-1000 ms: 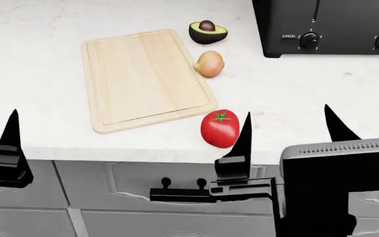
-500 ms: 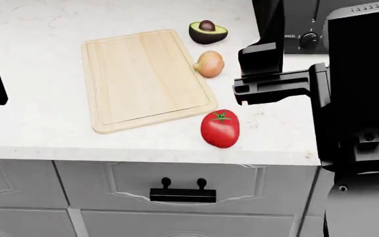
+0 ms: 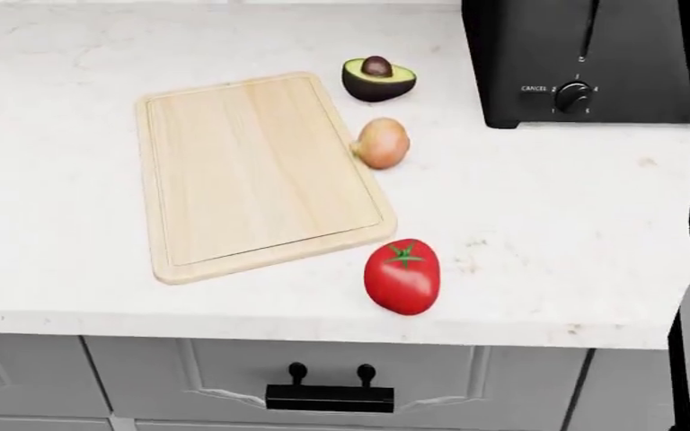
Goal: Place the avocado, onion, tomato and bell pepper on the cutting board.
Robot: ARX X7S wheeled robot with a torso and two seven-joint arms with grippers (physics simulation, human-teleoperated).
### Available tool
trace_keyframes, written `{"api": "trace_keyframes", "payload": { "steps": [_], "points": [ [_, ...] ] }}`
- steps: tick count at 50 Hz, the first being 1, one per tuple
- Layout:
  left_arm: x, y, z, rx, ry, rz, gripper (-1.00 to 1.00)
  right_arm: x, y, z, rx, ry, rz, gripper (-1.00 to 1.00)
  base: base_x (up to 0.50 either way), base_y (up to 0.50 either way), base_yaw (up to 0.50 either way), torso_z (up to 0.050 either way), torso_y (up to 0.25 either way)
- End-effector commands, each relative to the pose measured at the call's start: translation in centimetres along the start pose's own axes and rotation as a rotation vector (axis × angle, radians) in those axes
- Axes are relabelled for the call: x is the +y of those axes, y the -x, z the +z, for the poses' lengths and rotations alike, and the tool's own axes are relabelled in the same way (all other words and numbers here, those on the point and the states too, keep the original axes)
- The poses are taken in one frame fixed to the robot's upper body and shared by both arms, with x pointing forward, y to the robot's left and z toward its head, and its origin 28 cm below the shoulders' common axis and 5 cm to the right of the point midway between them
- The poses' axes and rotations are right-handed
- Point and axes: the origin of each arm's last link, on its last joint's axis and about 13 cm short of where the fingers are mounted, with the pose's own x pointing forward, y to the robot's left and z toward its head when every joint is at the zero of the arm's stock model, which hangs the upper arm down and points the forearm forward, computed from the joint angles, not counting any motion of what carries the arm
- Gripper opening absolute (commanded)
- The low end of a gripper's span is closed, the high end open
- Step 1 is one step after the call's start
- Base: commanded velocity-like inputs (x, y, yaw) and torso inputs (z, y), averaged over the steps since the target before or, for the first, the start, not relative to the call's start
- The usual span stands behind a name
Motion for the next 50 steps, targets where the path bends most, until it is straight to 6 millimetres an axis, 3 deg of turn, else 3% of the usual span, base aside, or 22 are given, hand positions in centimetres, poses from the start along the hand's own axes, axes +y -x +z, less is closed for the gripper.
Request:
{"api": "trace_keyframes", "payload": {
  "steps": [1, 50],
  "points": [
    [0.52, -0.28, 1.14, -0.024, 0.04, -0.016, 1.0, -1.07, -0.7, 2.23, -0.034, -0.016, -0.023, 1.0, 0.26, 0.0, 0.0, 0.0, 0.0],
    [1.1, 0.01, 1.72, -0.043, 0.033, 0.005, 1.0, -1.47, -0.22, 2.11, -0.021, -0.012, -0.033, 1.0, 0.27, 0.0, 0.0, 0.0, 0.0]
  ]
}}
